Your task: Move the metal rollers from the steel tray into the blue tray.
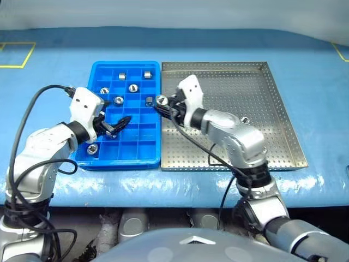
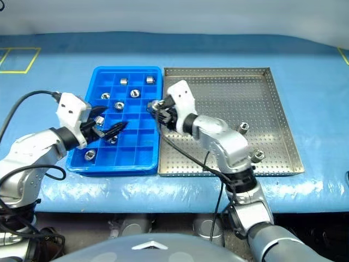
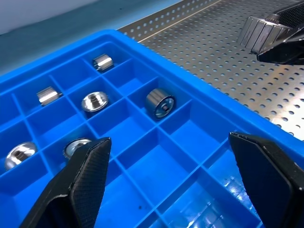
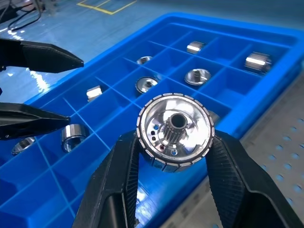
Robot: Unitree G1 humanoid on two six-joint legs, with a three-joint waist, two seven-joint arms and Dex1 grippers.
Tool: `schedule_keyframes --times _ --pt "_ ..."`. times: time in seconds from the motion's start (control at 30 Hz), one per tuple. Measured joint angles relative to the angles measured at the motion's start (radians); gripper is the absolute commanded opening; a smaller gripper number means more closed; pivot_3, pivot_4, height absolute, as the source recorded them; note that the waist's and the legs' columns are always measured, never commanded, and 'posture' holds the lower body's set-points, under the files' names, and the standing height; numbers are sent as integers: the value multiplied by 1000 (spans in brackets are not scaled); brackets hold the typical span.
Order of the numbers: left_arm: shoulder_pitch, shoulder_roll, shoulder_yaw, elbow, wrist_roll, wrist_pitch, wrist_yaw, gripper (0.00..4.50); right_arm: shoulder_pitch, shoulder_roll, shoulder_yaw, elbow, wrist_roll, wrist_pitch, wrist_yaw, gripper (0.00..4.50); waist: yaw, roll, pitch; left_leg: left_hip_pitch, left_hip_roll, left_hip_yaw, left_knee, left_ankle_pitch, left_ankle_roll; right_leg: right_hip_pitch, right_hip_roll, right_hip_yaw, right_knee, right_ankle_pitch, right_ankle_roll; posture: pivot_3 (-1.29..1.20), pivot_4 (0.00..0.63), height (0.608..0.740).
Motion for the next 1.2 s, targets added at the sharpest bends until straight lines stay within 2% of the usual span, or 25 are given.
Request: schedule_keyframes --times 0.17,0.47,0.53,0.57,0.67,0.83,1.0,1.13,1.2 --pt "67 -26 38 -56 -9 20 41 4328 -83 71 38 214 -20 -70 60 1693 23 0 0 0 0 -1 0 0 0 0 0 -1 1 2 -3 187 150 740" --pt "88 -33 67 -71 -17 34 74 4328 -168 140 13 459 -27 -114 111 1693 36 0 0 1 0 -1 0 0 -1 0 0 -2 1 2 -4 193 150 740" --pt "87 -35 60 -71 -17 34 75 4328 -178 140 1 489 -38 -127 111 2427 36 0 0 1 0 -1 0 0 -1 0 0 -2 2 2 -4 189 150 740" --pt "85 -36 52 -71 -17 35 75 4328 -179 141 -6 496 -40 -136 111 2621 37 0 0 1 0 -1 0 0 -1 0 0 -2 1 2 -4 181 150 740" --pt "76 -38 35 -70 -19 35 74 4328 -181 140 -23 503 -49 -152 111 3619 36 0 0 1 0 -1 0 0 -1 0 0 -2 1 2 -4 167 150 740" --pt "39 -50 -2 -64 -20 34 69 4328 -166 128 -48 447 -61 -155 84 3619 35 0 0 0 0 -1 0 0 -1 0 0 -2 1 2 -4 135 150 740" --pt "-22 -106 -70 -33 -38 33 52 4328 -70 46 -83 242 -90 -126 -3 3619 37 0 0 0 -1 -1 0 0 -1 0 -1 -2 0 2 -4 107 150 740" --pt "-91 -190 -213 -3 -46 24 22 4328 89 -65 -184 37 -142 -47 -127 3619 44 1 -1 -3 -2 -1 1 0 -1 0 -2 -2 -1 3 -4 44 150 740" --pt "-122 -223 -276 23 -45 10 4 4328 149 -82 -257 -34 -160 3 -196 3619 34 1 -1 -3 -2 -1 1 0 -1 -1 -2 -1 0 3 -4 23 150 740"
